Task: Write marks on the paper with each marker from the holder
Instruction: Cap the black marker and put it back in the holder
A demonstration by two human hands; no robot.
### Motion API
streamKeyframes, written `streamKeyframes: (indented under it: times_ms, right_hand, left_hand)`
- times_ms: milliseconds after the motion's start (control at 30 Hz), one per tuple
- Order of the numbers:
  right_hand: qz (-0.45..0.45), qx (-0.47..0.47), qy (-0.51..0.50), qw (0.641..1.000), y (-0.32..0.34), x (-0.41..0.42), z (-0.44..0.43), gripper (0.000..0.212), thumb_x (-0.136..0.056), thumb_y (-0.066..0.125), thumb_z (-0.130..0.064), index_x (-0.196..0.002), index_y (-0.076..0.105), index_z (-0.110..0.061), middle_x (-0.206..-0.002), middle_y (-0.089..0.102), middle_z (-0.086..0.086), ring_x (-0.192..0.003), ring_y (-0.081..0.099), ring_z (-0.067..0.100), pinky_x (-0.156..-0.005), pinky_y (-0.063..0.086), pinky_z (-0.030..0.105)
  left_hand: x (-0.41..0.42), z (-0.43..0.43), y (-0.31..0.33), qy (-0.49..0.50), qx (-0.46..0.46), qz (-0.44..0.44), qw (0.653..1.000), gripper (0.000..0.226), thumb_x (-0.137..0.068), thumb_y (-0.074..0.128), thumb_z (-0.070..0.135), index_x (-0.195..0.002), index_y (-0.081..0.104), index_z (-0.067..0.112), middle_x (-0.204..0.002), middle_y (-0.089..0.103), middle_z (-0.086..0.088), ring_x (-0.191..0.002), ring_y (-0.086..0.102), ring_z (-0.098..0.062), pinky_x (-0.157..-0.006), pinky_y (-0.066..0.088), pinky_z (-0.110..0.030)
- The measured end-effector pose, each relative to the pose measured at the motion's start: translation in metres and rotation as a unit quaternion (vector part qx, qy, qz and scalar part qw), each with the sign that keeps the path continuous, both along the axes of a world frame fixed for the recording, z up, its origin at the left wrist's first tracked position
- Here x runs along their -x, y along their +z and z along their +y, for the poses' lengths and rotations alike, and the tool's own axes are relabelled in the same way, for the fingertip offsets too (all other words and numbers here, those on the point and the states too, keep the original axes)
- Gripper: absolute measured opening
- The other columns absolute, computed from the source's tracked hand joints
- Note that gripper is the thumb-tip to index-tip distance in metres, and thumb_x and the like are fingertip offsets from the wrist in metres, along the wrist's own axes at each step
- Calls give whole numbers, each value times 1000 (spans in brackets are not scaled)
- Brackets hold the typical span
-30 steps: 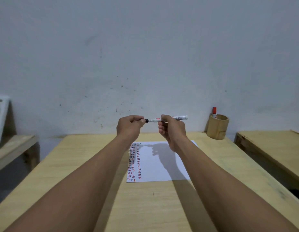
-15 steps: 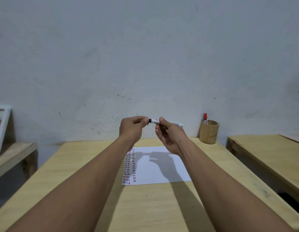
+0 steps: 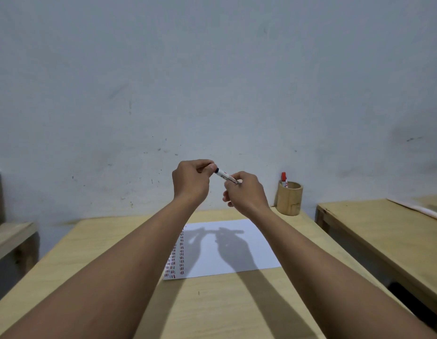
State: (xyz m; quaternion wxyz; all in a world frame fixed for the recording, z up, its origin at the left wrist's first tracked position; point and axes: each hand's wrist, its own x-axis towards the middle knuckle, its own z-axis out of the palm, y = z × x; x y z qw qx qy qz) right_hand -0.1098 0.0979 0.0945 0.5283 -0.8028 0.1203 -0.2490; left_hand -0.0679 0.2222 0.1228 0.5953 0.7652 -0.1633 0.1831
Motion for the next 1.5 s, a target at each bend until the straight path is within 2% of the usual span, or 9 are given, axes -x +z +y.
streamKeyframes:
  times_ms: [200,333,533,667,1000,1200,1300,1400,1500]
  right_hand:
    - [40,230,-26,972,5,9,-39,18,-97,61,-39,-97,71,-24,-81,62,-3,-76,59,20,-62,43,33]
    - [44,217,-43,974,6,6,-80,12,-99,59,-32,-91,62,-23,-81,64,-3,-79,63,23,-65,46,32]
    - [27,170,-118,978,6,-9,-152,13,-96,57,-27,-108,60,-22,-89,70,-1,-82,67,23,-76,55,38]
    - [19,162,-149,975,8,-25,-193,15,-96,58,-24,-111,60,-23,-90,69,-2,-75,66,16,-64,52,32]
    - [-22,162,-188,968,-11,-66,-250,22,-102,58,-27,-115,68,-13,-100,70,5,-76,60,17,-55,39,22]
    - [11,169,-194,966,-22,-82,-266,15,-98,63,-28,-106,69,-16,-91,66,1,-86,68,25,-78,57,38]
    - [63,178,-192,963,-30,-88,-271,19,-96,67,-29,-94,72,-10,-86,69,6,-82,68,27,-76,59,39]
    - [117,196,-193,954,-37,-95,-275,24,-93,69,-24,-84,73,-3,-77,69,7,-73,66,25,-63,55,33]
    - [143,193,-194,951,-42,-102,-276,20,-90,72,-24,-95,75,-5,-89,74,8,-79,70,24,-75,61,39]
  left_hand:
    - [-4,-33,10,-19,-38,-17,999,19,-95,65,24,-109,78,19,-91,74,6,-83,63,-8,-60,36,-2]
    - [-8,-71,6,-39,-45,-8,998,22,-99,56,25,-105,77,20,-92,75,1,-81,60,-16,-72,44,-24]
    - [-29,-133,-39,-63,-87,41,993,30,-99,54,27,-122,70,17,-111,73,-1,-105,63,-19,-87,39,-21]
    - [-44,-176,-75,-108,-124,75,984,39,-92,67,33,-128,67,16,-108,70,-1,-100,63,-17,-90,45,-26]
    - [-81,-254,-120,-149,-204,99,963,89,-79,80,40,-151,37,11,-145,53,-13,-131,51,-28,-106,44,-40]
    - [-86,-277,-135,-175,-141,99,969,66,-75,84,27,-132,51,21,-121,65,0,-97,60,-16,-62,42,-14]
    - [-87,-281,-141,-195,-82,116,971,55,-78,81,15,-127,55,20,-114,64,2,-85,58,-6,-46,44,-7]
    - [-88,-284,-144,-205,-50,126,969,46,-82,76,5,-121,56,20,-111,63,2,-81,56,-1,-45,42,-2]
    - [-90,-283,-145,-218,-24,135,966,45,-85,74,-1,-120,56,22,-105,61,6,-82,56,-2,-45,43,-2]
